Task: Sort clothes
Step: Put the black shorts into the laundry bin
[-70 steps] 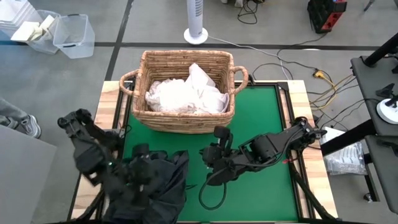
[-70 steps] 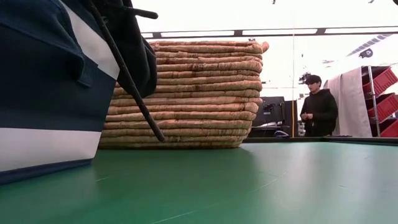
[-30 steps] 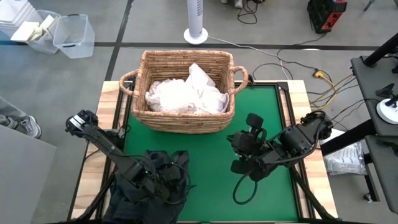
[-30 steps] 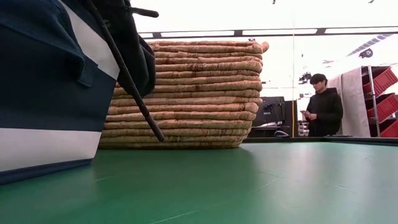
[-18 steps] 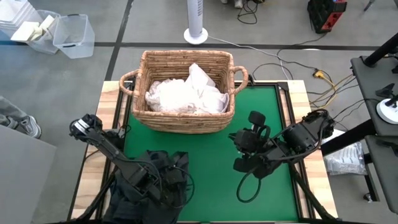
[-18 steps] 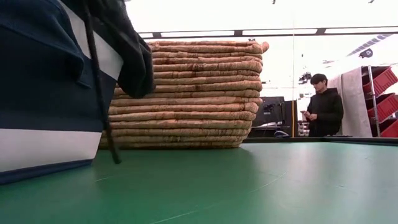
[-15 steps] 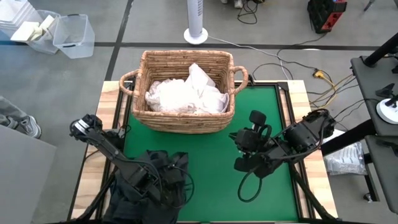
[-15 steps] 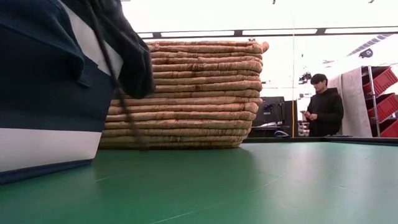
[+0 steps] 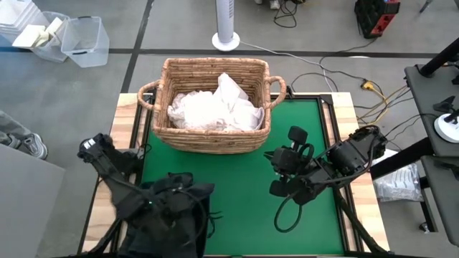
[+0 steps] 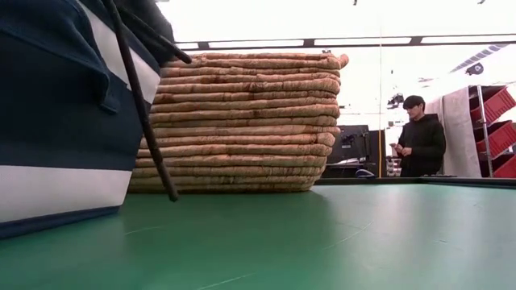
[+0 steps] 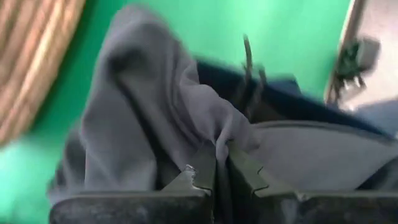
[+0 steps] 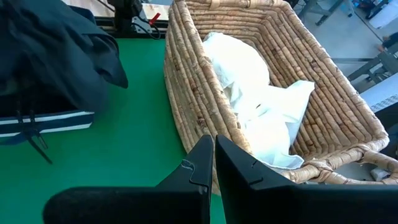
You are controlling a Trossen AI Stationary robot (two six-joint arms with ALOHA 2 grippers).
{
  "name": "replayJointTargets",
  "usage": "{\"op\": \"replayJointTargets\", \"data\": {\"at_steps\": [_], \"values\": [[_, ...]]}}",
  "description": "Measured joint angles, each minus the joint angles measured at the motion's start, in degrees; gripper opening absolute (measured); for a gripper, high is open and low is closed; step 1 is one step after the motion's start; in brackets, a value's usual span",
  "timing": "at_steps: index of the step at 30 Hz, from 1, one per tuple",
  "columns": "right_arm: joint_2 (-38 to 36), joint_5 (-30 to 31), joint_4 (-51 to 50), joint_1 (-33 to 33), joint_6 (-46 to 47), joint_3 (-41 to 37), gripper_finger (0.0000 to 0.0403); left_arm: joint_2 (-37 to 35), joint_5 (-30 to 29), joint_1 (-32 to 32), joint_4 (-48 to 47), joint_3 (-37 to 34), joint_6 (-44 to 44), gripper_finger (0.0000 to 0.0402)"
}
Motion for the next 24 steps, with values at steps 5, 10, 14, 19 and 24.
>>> {"op": "replayJointTargets", "data": {"at_steps": [5,10,14,19,24], "values": [[0.00,-0.02,0.00,0.00,0.01,-0.02,0.0012,-0.02,7.59,-6.07,-5.69,5.33,-8.95,0.0001],[0.00,-0.02,0.00,0.00,0.02,-0.02,0.0012,-0.11,9.44,-11.26,-5.63,7.05,-17.91,0.0000],[0.00,-0.01,0.00,0.00,0.02,-0.02,0.0012,-0.11,9.98,-12.10,-3.50,3.40,-21.68,0.0000],[0.00,0.00,0.00,0.00,0.04,-0.04,0.0012,-0.11,9.97,-10.77,2.41,-4.23,-20.89,0.0000],[0.00,-0.02,0.00,0.00,0.57,-0.07,0.0012,-0.11,9.81,-9.95,3.80,-10.96,-23.72,0.0000]]}}
